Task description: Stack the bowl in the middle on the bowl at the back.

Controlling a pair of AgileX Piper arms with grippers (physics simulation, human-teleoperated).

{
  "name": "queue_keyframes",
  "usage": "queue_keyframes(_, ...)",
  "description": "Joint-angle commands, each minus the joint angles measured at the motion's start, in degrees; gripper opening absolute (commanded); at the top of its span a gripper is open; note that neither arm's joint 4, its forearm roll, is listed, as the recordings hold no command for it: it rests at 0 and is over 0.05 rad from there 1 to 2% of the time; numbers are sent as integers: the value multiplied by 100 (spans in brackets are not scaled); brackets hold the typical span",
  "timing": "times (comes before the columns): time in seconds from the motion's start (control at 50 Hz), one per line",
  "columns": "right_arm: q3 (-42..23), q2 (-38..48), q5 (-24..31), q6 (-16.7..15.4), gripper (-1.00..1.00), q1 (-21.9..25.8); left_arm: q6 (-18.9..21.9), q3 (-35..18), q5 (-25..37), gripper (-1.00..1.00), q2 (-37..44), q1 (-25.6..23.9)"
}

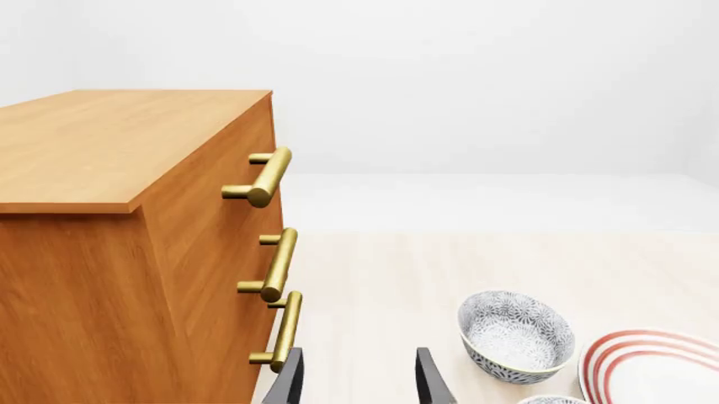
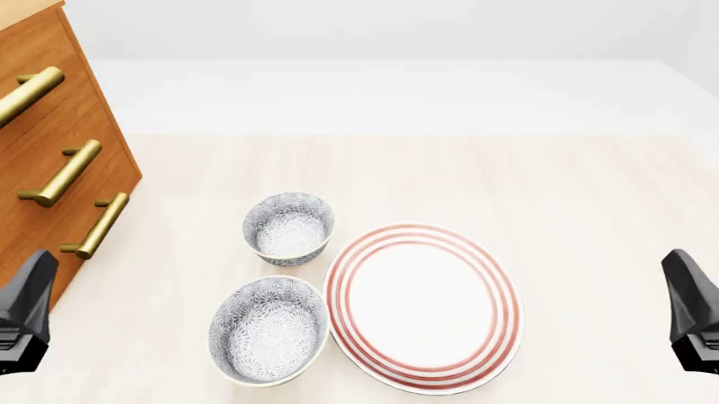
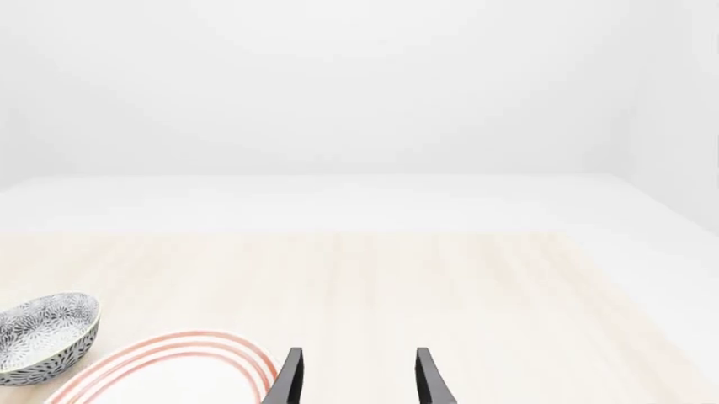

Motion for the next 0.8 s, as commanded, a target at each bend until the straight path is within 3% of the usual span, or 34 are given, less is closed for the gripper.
queue_keyframes(0.02, -20, 33, -7, 92, 100, -41, -7, -14, -5, 100, 21, 14)
queue_keyframes(0.36, -26, 11, 2, 81, 100, -25, 150, -11, -200, 100, 411, -94)
queue_keyframes(0.44, -33, 4, 9, 104, 100, -50, 37, -153, -189, 100, 730, -390)
queue_keyframes(0.46, -33, 5, 10, 112, 100, -62, 175, -176, -147, 100, 717, -495)
queue_keyframes(0.5, -36, 2, 6, 127, 100, -78, -146, -382, 136, 100, 600, -448)
queue_keyframes(0.6, -44, -1, 0, 124, 100, -66, -128, -876, 520, 100, 687, -622)
queue_keyframes(0.66, -46, -1, -4, 130, 100, -60, 181, -1290, 780, 100, 873, -923)
queue_keyframes(0.8, -58, -3, -22, 186, 100, -97, 254, -2142, 1473, 100, 1282, -1458)
